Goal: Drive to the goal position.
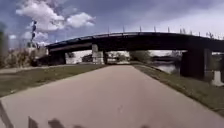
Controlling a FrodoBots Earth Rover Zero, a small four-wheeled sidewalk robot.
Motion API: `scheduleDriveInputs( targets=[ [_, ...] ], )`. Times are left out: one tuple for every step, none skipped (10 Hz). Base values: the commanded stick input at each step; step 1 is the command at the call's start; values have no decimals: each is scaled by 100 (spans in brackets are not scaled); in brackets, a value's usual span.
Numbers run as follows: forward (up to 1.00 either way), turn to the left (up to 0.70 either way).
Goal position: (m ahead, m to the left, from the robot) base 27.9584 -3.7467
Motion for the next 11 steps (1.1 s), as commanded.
scheduleDriveInputs(
  targets=[
    [100, 0],
    [100, 0],
    [100, 0],
    [100, 0],
    [100, 0],
    [100, 0],
    [100, 0],
    [100, 0],
    [100, 0],
    [100, 0],
    [100, 0]
  ],
)
